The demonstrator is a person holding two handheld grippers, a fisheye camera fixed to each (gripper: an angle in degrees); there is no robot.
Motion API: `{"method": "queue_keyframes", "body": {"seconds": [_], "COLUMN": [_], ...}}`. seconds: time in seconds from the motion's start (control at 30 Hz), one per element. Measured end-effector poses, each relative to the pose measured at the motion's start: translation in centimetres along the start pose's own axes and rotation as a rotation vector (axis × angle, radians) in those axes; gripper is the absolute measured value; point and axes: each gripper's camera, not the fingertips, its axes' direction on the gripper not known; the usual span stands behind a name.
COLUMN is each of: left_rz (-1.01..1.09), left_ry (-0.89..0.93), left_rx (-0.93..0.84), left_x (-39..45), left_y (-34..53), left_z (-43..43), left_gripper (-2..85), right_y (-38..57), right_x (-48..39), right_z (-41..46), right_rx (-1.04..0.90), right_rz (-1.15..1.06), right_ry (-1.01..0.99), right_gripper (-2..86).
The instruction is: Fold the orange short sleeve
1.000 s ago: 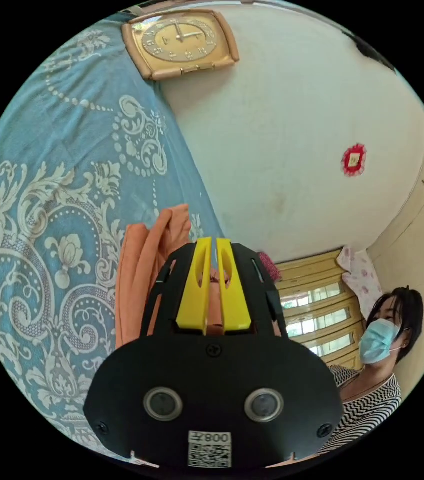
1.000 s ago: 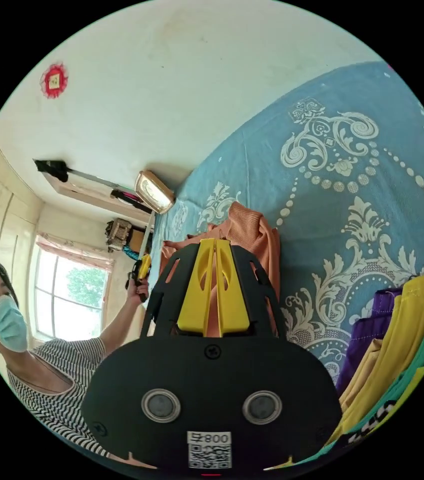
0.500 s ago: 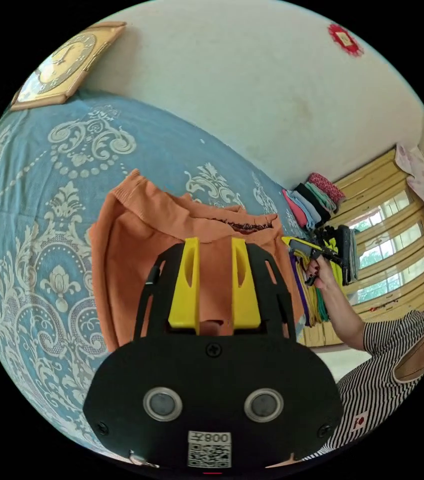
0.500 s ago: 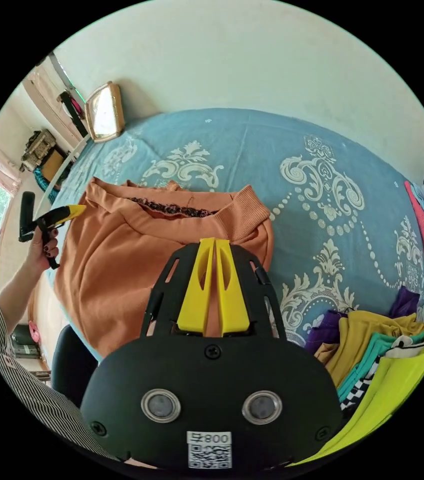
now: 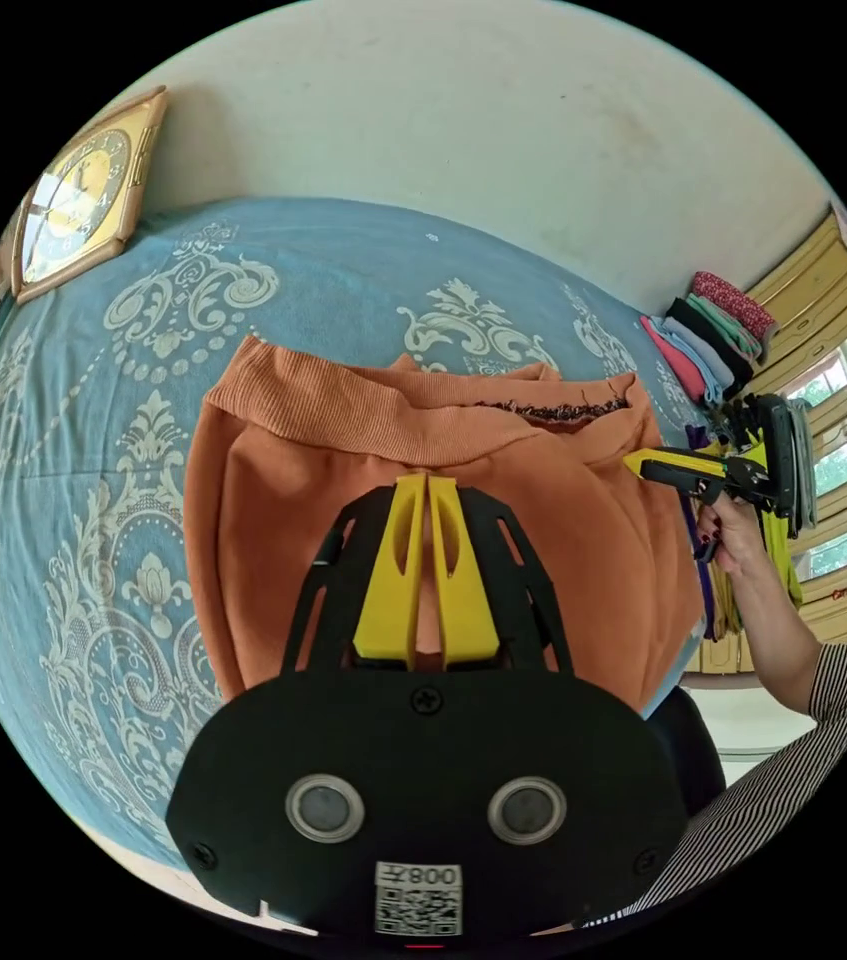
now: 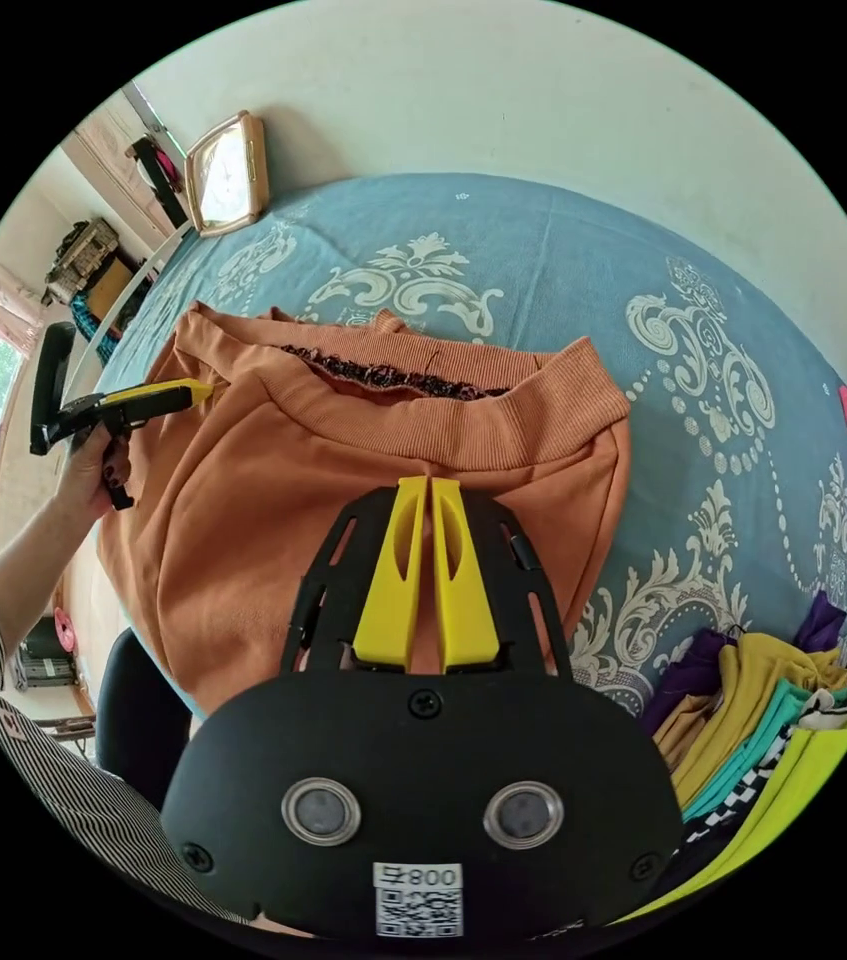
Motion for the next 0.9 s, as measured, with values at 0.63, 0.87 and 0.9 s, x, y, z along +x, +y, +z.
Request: {"method": "queue_keyframes", "body": {"seconds": [0.63,0.87,0.9], "left_rz": [-0.047,-0.025,-0.025], "left_ry": [-0.066,-0.067,-0.09], "left_rx": [0.044,0.164,0.162], "left_x": [1.5,1.9,1.8], "left_y": [-1.7,0.5,0.5], "left_z": [3.5,0.5,0.5], "left_gripper": [0.2,0.4,0.3], "right_y": [-3.5,-2.7,-2.4], "right_x": [1.5,2.4,2.5], "right_z": [1.1,-0.8,-1.5], "right_rx": [0.017,0.095,0.124], "right_rz": [0.057,0.068,0.063], "right_ry": [0.03,-0.024,-0.035], "right_gripper": [0.8,1.0,1.0]}}
